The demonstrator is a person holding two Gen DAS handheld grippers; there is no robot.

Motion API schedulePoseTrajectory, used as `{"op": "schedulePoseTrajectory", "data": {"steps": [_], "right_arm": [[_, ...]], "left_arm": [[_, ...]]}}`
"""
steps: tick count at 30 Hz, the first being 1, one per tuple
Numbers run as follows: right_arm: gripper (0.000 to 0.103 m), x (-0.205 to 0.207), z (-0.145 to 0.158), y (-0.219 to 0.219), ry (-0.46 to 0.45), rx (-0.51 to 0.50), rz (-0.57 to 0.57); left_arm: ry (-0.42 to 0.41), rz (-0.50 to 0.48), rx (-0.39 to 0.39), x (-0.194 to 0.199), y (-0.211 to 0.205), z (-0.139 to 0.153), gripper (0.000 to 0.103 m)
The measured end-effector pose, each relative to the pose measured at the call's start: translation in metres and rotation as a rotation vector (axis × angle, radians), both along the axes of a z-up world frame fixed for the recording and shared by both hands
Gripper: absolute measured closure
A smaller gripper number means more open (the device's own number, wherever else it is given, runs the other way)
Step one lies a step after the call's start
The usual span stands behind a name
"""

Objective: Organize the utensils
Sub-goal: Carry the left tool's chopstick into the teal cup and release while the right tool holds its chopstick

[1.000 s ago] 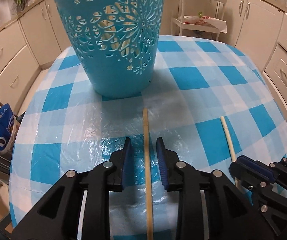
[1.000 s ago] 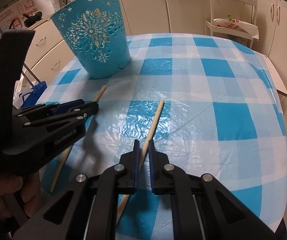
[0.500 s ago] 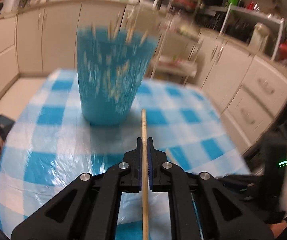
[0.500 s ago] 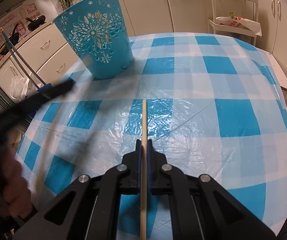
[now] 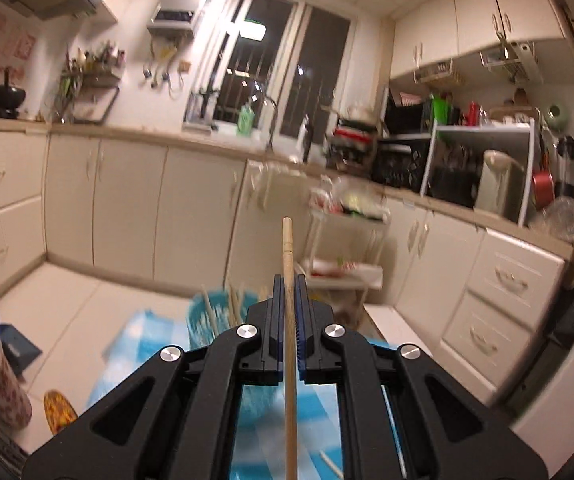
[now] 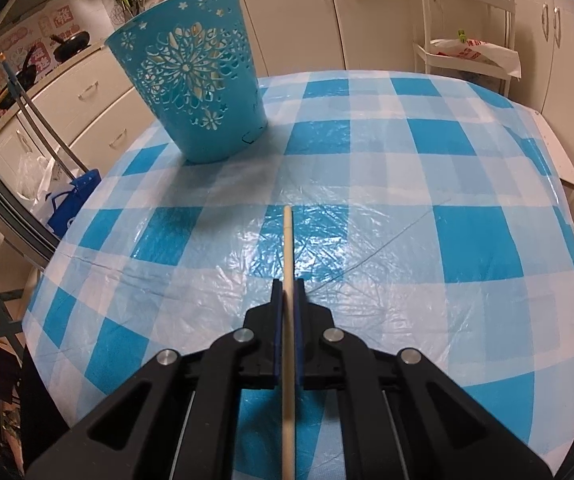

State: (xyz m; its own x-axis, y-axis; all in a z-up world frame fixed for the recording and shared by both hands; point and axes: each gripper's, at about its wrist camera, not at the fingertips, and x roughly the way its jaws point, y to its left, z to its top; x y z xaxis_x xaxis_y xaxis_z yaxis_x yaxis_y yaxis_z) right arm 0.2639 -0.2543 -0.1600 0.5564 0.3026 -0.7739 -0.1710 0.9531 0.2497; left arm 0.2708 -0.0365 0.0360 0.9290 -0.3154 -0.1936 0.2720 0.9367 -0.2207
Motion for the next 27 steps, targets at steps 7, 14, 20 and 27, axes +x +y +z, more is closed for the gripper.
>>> {"op": "schedulePoseTrajectory", "data": {"steps": [7, 14, 20, 27], "right_arm": [[0.097, 0.000, -0.001, -0.001, -0.006, 0.020, 0.004], [0.097, 0.002, -0.003, -0.008, 0.006, 0.078, -0.003], [0.097, 0.002, -0.004, -0.011, 0.011, 0.109, -0.004], [0.097, 0.003, -0.005, -0.012, 0.013, 0.123, -0.005]], "left_arm": [[-0.087, 0.078, -0.043, 0.044, 0.007, 0.034, 0.098], [-0.168, 0.154, -0.106, 0.083, 0.009, 0.052, 0.098], [-0.133, 0.188, -0.118, 0.117, 0.005, 0.031, 0.098], [-0.081, 0.203, -0.114, 0.129, 0.003, -0.005, 0.098]]}}
